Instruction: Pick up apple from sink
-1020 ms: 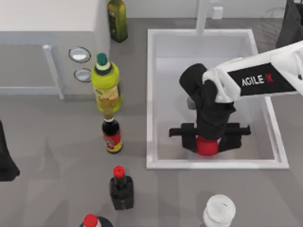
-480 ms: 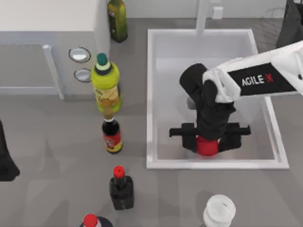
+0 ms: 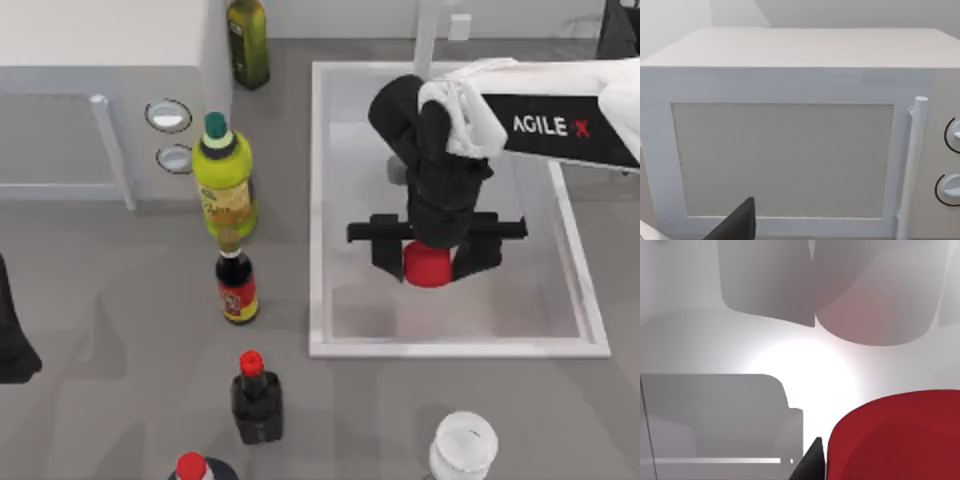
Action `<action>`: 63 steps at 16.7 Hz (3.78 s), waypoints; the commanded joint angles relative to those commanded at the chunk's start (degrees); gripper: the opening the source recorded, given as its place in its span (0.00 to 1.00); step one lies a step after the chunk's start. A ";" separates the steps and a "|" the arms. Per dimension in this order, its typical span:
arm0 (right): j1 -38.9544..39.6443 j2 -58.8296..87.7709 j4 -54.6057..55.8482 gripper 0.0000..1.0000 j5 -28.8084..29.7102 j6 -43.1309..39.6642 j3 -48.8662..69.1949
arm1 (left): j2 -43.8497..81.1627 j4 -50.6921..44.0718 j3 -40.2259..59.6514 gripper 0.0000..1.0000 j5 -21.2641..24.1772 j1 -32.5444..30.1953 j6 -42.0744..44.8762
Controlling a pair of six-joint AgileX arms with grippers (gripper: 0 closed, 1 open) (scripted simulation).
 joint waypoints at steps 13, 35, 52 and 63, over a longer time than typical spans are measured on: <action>-0.46 -9.23 -38.17 0.00 -0.11 -0.56 28.78 | 0.00 0.00 0.00 1.00 0.00 0.00 0.00; -31.75 -31.63 -27.49 0.00 -1.45 -31.83 -6.81 | 0.00 0.00 0.00 1.00 0.00 0.00 0.00; -31.74 -27.88 -2.99 0.08 -1.50 -31.69 -27.28 | 0.00 0.00 0.00 1.00 0.00 0.00 0.00; -31.74 -27.88 -2.99 0.90 -1.50 -31.69 -27.28 | 0.00 0.00 0.00 1.00 0.00 0.00 0.00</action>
